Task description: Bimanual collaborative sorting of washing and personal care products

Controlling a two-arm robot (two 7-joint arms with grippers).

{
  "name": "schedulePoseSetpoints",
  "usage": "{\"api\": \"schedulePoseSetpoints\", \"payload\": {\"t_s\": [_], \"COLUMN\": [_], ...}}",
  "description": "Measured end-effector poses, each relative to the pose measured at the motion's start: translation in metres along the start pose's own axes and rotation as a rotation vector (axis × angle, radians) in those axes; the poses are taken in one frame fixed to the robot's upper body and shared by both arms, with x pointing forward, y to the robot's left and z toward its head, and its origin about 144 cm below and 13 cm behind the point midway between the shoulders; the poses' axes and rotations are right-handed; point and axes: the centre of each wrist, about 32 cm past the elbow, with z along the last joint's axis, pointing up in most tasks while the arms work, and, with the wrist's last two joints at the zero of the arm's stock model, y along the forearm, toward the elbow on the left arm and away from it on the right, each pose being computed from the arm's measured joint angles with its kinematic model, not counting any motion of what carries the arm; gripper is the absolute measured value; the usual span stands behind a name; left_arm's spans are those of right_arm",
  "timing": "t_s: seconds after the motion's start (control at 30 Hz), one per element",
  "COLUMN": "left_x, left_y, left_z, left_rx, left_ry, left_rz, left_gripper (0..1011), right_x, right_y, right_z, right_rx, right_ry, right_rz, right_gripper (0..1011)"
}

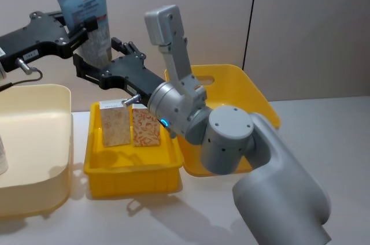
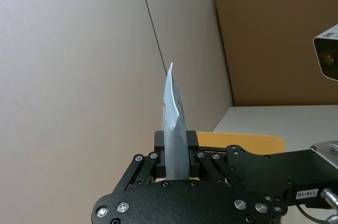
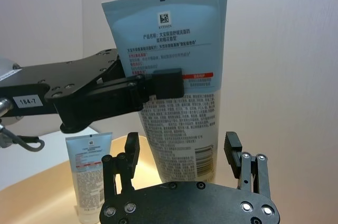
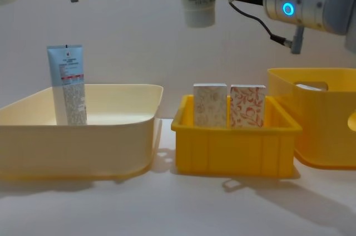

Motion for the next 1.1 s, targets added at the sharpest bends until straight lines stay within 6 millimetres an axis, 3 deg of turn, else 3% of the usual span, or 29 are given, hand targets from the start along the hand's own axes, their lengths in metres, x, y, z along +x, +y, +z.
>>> {"api": "schedulePoseSetpoints", "payload": {"t_s": [0.43,0.8,1.1], "left_x": [0.0000,0.0001,0.0001], "left_y": [0.0000,0.0001,0.0002], "left_z": [0.0000,0.0001,0.0000], "left_rx": [0.000,0.000,0.000], "left_ry": [0.000,0.000,0.000], "left_rz": [0.000,0.000,0.000], "left_gripper": [229,229,229], "right_x": [-0.0061,-0.0079,-0.0085], "right_y": [0.0072,0.0094,0.0102], "right_z": [0.0023,0.0028,0.0031], "right_rx": [0.018,0.021,0.023], "right_ry": [-0.005,-0.010,-0.012], "right_rz": [-0.007,-0.011,-0.010], "right_gripper": [1001,783,721]}}
